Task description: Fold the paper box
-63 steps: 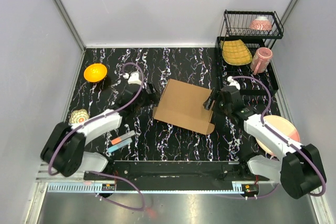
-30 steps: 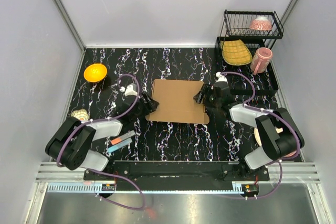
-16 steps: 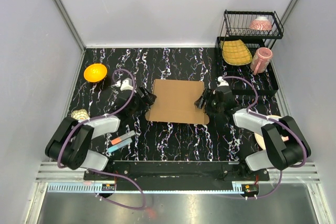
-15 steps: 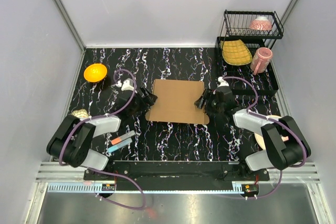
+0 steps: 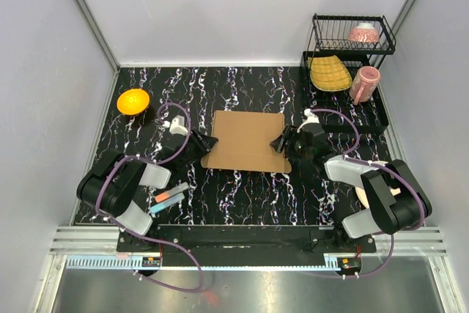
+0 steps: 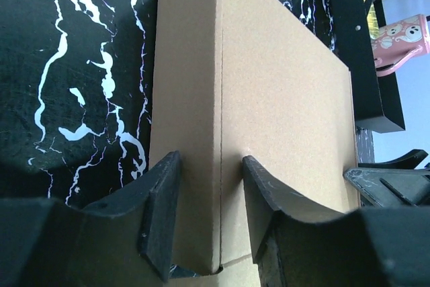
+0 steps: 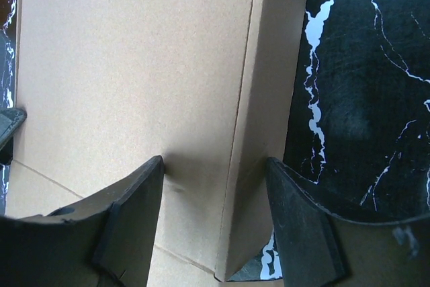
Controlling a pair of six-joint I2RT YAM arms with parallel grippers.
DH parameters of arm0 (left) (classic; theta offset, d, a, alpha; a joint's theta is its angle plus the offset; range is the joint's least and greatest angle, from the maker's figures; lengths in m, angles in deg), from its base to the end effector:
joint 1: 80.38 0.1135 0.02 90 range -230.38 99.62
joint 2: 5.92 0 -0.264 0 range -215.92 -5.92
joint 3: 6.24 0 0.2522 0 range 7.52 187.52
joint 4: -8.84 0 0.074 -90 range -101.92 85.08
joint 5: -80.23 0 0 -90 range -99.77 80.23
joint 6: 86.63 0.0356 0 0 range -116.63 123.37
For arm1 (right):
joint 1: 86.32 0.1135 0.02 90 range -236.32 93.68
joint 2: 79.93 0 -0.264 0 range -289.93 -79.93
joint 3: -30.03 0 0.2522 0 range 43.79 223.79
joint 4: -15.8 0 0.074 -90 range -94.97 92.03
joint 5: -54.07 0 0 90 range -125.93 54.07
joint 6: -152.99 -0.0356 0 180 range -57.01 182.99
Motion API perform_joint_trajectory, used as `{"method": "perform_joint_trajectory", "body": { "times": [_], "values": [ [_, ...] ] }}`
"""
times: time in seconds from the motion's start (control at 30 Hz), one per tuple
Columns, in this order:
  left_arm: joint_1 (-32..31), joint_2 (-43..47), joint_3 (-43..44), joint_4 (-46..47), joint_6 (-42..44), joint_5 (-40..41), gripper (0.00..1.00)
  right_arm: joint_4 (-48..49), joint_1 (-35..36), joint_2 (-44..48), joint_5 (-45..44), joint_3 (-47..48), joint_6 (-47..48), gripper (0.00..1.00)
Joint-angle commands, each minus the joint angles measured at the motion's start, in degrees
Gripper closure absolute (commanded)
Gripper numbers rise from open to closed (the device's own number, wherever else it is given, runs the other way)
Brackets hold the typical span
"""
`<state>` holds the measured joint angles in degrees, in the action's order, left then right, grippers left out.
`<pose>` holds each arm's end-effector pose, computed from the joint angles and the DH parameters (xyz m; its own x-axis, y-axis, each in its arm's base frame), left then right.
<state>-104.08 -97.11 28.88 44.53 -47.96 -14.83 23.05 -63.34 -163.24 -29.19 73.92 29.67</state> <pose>0.2449 -0.1109 0.1301 -0.5710 -0.5987 -0.5617 0.0485 0.6584 -0.7511 0.2531 0.1118 0.1573 -0.6728 0.3072 -0.6730 -0.1311 0.8458 0.5172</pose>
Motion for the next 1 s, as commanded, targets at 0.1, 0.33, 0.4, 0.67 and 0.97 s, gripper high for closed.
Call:
{"method": "perform_joint_trajectory", "body": {
  "times": [0.1,0.33,0.4,0.67,0.97],
  "values": [
    [-0.6,9.6,3.0,-15.0,3.6,1.8,0.39,-8.3,0.4,5.2,-1.8,-0.4,1.3,0.29],
    [1.8,23.1,9.4,-41.9,7.6,10.4,0.18,-19.9,-0.7,15.9,-7.9,4.0,3.2,0.22],
    [3.0,25.8,8.5,-44.8,6.5,13.0,0.17,-20.6,-0.8,17.8,-9.2,3.7,2.7,0.22],
    [9.1,23.8,6.8,-38.0,3.0,5.4,0.72,-18.5,-2.0,14.0,-7.0,1.4,-3.5,0.98],
    [9.8,12.2,10.2,-33.3,2.5,-1.2,0.91,-16.6,-2.1,7.2,-6.8,2.0,-3.8,1.0]
  ]
}}
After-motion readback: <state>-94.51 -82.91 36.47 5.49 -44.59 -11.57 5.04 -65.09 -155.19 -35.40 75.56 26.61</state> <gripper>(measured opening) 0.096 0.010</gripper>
